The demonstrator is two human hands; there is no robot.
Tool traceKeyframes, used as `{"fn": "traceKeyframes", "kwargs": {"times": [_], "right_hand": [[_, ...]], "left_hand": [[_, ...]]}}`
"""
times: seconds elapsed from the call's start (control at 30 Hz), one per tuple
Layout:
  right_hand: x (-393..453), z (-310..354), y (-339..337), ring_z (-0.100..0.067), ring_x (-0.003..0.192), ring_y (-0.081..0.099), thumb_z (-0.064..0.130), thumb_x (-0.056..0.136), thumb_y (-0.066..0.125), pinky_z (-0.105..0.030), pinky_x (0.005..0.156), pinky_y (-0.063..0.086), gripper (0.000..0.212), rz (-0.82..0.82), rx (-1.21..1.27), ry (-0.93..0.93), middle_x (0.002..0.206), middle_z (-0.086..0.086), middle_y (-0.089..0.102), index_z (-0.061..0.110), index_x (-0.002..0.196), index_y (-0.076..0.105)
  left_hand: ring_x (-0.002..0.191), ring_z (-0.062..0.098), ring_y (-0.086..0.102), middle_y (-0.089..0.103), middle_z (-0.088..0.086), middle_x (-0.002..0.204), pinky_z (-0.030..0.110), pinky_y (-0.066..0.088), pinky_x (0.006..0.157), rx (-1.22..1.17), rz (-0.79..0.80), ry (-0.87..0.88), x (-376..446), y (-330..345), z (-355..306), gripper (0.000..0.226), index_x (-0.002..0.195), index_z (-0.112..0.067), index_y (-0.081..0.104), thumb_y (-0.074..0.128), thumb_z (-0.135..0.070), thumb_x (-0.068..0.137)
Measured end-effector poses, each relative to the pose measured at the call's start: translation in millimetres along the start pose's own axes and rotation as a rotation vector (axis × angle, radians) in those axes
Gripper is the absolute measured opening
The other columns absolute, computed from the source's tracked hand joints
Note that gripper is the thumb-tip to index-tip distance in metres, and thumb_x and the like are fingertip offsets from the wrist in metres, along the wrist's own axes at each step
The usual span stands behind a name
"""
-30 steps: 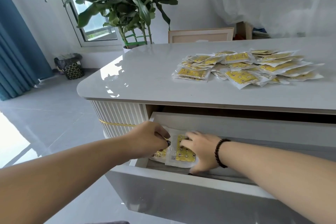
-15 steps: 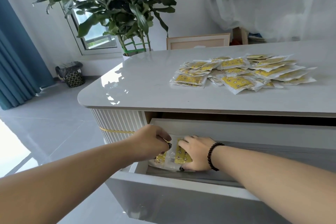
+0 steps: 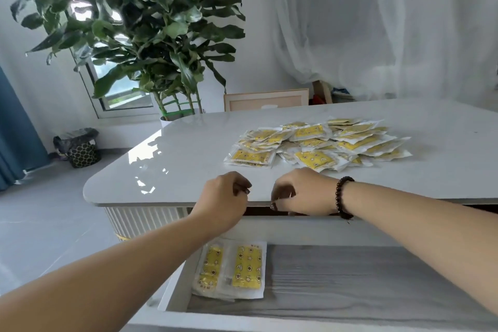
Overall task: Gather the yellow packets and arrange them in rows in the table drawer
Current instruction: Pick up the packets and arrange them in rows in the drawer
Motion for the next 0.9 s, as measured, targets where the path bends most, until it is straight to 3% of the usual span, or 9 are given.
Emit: {"fn": "traceKeyframes", "kwargs": {"times": [0.1, 0.2, 0.27, 0.37, 0.57, 0.63, 0.73, 0.8, 0.9], "right_hand": [[4, -36, -42, -0.014, 0.078, 0.063, 0.021, 0.086, 0.064, -0.016, 0.067, 0.048, 0.013, -0.420, 0.146, 0.095, 0.087, 0.004, 0.066, 0.014, 0.096, 0.067], [2, -83, -57, -0.016, 0.104, 0.052, 0.031, 0.085, 0.064, -0.025, 0.083, 0.045, 0.030, -0.662, 0.023, 0.279, 0.114, 0.001, 0.056, 0.016, 0.111, 0.059], [4, -108, -51, -0.022, 0.123, 0.041, 0.049, 0.081, 0.064, -0.033, 0.098, 0.038, 0.054, -0.636, -0.031, 0.419, 0.129, -0.003, 0.045, 0.019, 0.125, 0.050], [12, -124, -47, -0.025, 0.130, 0.035, 0.072, 0.073, 0.056, -0.038, 0.107, 0.032, 0.082, -0.609, -0.061, 0.507, 0.139, -0.005, 0.041, 0.023, 0.137, 0.039], [28, -125, -38, -0.023, 0.136, 0.025, 0.081, 0.068, 0.048, -0.043, 0.110, 0.022, 0.089, -0.455, -0.261, 0.505, 0.142, 0.002, 0.035, 0.029, 0.138, 0.035], [30, -126, -38, -0.022, 0.135, 0.024, 0.079, 0.071, 0.046, -0.044, 0.110, 0.022, 0.083, -0.450, -0.275, 0.496, 0.141, 0.003, 0.035, 0.030, 0.138, 0.037], [32, -128, -39, -0.022, 0.130, 0.029, 0.067, 0.079, 0.045, -0.044, 0.106, 0.027, 0.069, -0.476, -0.299, 0.479, 0.135, 0.002, 0.040, 0.028, 0.136, 0.040], [32, -126, -40, -0.023, 0.126, 0.033, 0.061, 0.083, 0.042, -0.044, 0.102, 0.031, 0.061, -0.491, -0.334, 0.468, 0.129, 0.001, 0.043, 0.026, 0.133, 0.044], [31, -123, -41, -0.022, 0.121, 0.036, 0.056, 0.087, 0.035, -0.043, 0.099, 0.033, 0.054, -0.498, -0.338, 0.461, 0.125, 0.001, 0.047, 0.023, 0.128, 0.049]], "left_hand": [[0.102, 0.012, 0.060, 0.064, -0.006, 0.107, 0.018, 0.047, 0.083, 0.081, -0.009, 0.118, 30, 22, -18, 0.029, 0.111, -0.019, 0.064, 0.048, -0.007, 0.090], [0.121, 0.018, 0.047, 0.054, -0.001, 0.125, 0.029, 0.040, 0.100, 0.101, -0.074, 0.135, 62, 45, -26, 0.031, 0.122, -0.017, 0.058, 0.051, -0.014, 0.092], [0.131, 0.022, 0.032, 0.043, 0.001, 0.137, 0.030, 0.029, 0.107, 0.156, -0.156, 0.109, 82, 56, -30, 0.038, 0.131, -0.017, 0.049, 0.052, -0.018, 0.093], [0.139, 0.026, 0.018, 0.029, 0.004, 0.148, 0.036, 0.021, 0.114, 0.319, -0.200, 0.144, 113, 70, -39, 0.044, 0.137, -0.018, 0.039, 0.049, -0.024, 0.094], [0.149, 0.024, 0.008, 0.014, 0.006, 0.160, 0.041, 0.014, 0.119, 0.468, -0.114, 0.213, 178, 93, -44, 0.055, 0.149, -0.015, 0.021, 0.041, -0.027, 0.099], [0.145, 0.028, 0.020, 0.022, 0.008, 0.158, 0.043, 0.022, 0.115, 0.468, -0.080, 0.130, 193, 100, -33, 0.056, 0.150, -0.015, 0.019, 0.038, -0.029, 0.099], [0.121, 0.033, 0.050, 0.054, 0.011, 0.132, 0.040, 0.040, 0.090, 0.462, -0.065, 0.039, 201, 102, -26, 0.036, 0.130, -0.015, 0.046, 0.035, -0.029, 0.099], [0.112, 0.032, 0.054, 0.062, 0.011, 0.119, 0.037, 0.038, 0.082, 0.515, -0.121, 0.078, 197, 98, -30, 0.028, 0.116, -0.016, 0.057, 0.038, -0.022, 0.096], [0.116, 0.027, 0.048, 0.067, 0.004, 0.113, 0.037, 0.033, 0.090, 0.558, -0.212, 0.195, 183, 88, -31, 0.028, 0.113, -0.023, 0.063, 0.046, -0.019, 0.092]]}}
Point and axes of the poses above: each hand's wrist, its own x-axis towards the middle knuckle, its own y-axis out of the palm, z = x × y, the point moved 6 cm from there along x, towards the middle knuckle
